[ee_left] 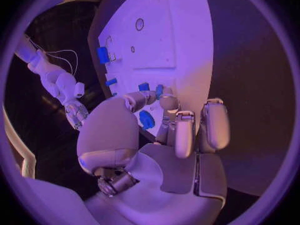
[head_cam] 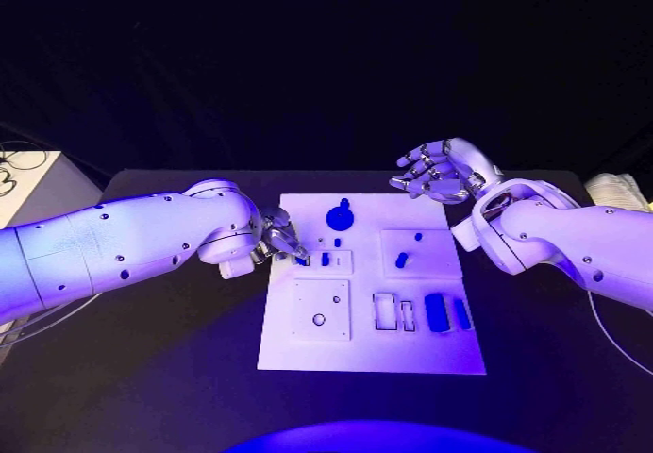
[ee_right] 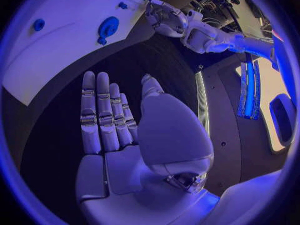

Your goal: Assemble the parts on the task board

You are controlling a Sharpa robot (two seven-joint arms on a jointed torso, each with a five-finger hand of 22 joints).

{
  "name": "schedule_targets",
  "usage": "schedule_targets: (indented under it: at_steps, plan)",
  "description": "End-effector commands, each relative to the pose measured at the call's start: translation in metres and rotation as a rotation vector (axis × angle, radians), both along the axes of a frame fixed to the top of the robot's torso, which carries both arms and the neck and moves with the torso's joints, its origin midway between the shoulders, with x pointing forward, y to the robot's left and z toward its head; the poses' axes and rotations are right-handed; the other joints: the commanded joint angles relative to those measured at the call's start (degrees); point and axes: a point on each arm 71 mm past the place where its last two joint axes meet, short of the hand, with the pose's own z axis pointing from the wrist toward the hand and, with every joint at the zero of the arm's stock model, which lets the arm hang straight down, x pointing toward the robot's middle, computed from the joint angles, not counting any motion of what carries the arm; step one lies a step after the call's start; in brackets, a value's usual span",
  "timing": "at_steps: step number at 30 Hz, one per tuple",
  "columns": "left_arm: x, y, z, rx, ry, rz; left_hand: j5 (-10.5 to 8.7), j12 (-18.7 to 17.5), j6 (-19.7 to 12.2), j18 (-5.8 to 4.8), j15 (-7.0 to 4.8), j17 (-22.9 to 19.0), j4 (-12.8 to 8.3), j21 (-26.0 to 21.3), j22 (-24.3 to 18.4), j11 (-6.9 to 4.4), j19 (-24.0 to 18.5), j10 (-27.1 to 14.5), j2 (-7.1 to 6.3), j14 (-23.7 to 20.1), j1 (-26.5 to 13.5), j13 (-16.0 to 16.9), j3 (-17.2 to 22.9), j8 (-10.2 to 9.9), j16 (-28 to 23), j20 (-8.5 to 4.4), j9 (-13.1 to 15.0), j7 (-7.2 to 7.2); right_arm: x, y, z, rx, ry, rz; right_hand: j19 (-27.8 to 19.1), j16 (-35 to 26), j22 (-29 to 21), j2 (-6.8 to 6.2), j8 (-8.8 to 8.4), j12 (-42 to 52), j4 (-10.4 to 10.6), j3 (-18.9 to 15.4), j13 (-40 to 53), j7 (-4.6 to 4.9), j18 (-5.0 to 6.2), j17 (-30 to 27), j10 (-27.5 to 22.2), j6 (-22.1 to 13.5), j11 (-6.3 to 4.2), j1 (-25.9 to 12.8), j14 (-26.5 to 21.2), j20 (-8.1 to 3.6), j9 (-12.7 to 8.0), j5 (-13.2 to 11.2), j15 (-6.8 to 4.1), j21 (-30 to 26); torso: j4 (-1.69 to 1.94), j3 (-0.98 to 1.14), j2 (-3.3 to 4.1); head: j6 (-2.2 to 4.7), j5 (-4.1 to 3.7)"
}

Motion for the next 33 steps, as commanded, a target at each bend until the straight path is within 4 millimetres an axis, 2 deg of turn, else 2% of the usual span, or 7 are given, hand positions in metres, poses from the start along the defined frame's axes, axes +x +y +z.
schedule_targets:
  at_steps: [1, 5, 17, 33]
  plan:
    - [-0.002, -0.003, 0.000, 0.027, -0.006, -0.024, 0.12, 0.13, 0.95, -0.84, -0.36, 14.37, -8.84, 0.01, -0.05, 0.05, 0.04, 0.23, 0.54, 5.63, 0.07, -0.02, 8.64, 0.26, 0.12, -0.14, 0.05, -0.58, -0.001, 0.002, 0.000, -0.001, -0.001, 0.015, -0.28, -0.15, -0.08, -0.03, -0.21, -0.23, -0.10, 0.38, -0.09, 1.14, 0.77, -0.08, 0.42, 0.58, 0.06, 0.32, -0.25, 0.06, -0.09, 0.26, 0.04, -0.22, -0.03, 0.02, 0.03, -0.10, 0.10]
    - [-0.003, -0.007, -0.001, 0.036, -0.010, -0.036, 0.10, 0.07, 0.94, -0.80, -0.36, 14.31, -8.88, -0.07, -0.19, 0.05, -0.06, 0.19, 0.51, 5.61, 0.01, -0.13, 8.67, 0.26, 0.09, -0.14, 0.05, -0.58, -0.001, 0.002, 0.000, -0.001, 0.001, 0.016, -0.29, -0.18, -0.13, -0.03, -0.21, -0.26, -0.09, 0.40, -0.14, 1.14, 0.77, -0.12, 0.44, 0.59, 0.06, 0.32, -0.25, 0.06, -0.09, 0.33, 0.04, -0.22, 0.04, 0.00, 0.02, -0.16, 0.10]
    - [-0.001, -0.012, 0.000, 0.059, -0.039, -0.050, 0.08, 0.03, 0.94, -0.81, -0.37, 14.31, -8.90, -0.05, -0.16, 0.05, -0.04, 0.17, 0.50, 5.61, -0.04, -0.18, 8.69, 0.26, 0.09, -0.15, 0.05, -0.58, -0.001, 0.002, -0.001, -0.001, 0.004, 0.019, -0.31, -0.21, -0.17, -0.01, -0.21, -0.28, -0.08, 0.41, -0.18, 1.14, 0.77, -0.15, 0.45, 0.60, 0.06, 0.31, -0.26, 0.07, -0.10, 0.36, 0.05, -0.22, -0.06, 0.06, 0.06, -0.24, 0.16]
    - [-0.001, -0.016, 0.001, 0.093, -0.073, -0.073, 0.02, -0.06, 0.96, -0.83, -0.38, 14.33, -8.99, -0.03, -0.11, 0.03, -0.01, 0.14, 0.52, 5.61, -0.15, -0.32, 8.77, 0.26, 0.10, -0.17, 0.04, -0.59, -0.001, 0.002, -0.001, -0.002, 0.007, 0.021, -0.34, -0.27, -0.23, -0.01, -0.21, -0.33, -0.06, 0.41, -0.26, 1.15, 0.76, -0.20, 0.45, 0.61, 0.07, 0.28, -0.28, 0.08, -0.11, 0.41, 0.06, -0.23, 0.01, 0.02, 0.01, -0.74, 0.14]
